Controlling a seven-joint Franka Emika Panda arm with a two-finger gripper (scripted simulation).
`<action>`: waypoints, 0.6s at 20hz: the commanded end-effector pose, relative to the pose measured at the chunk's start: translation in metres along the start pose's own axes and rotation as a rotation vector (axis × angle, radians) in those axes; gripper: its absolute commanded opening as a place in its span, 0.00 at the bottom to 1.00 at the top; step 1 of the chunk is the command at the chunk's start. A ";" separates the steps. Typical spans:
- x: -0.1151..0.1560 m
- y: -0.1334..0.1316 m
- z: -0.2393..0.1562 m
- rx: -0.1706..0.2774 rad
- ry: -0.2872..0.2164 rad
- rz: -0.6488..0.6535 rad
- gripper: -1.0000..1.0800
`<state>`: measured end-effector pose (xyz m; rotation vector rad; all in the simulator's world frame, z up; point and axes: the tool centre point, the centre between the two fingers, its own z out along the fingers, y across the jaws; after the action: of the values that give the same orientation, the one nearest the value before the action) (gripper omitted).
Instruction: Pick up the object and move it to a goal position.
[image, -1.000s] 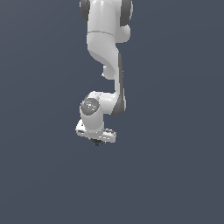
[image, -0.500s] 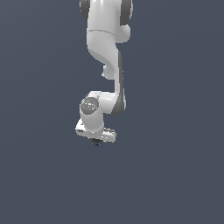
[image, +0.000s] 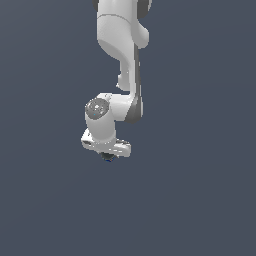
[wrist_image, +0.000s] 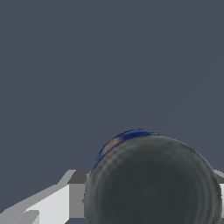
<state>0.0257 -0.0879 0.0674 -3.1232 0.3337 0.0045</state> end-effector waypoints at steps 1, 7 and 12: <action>0.000 0.003 -0.023 0.000 0.002 0.000 0.00; -0.001 0.014 -0.090 0.001 0.002 0.001 0.00; -0.001 0.024 -0.151 0.001 0.002 0.001 0.00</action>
<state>0.0209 -0.1083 0.1995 -3.1228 0.3349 0.0014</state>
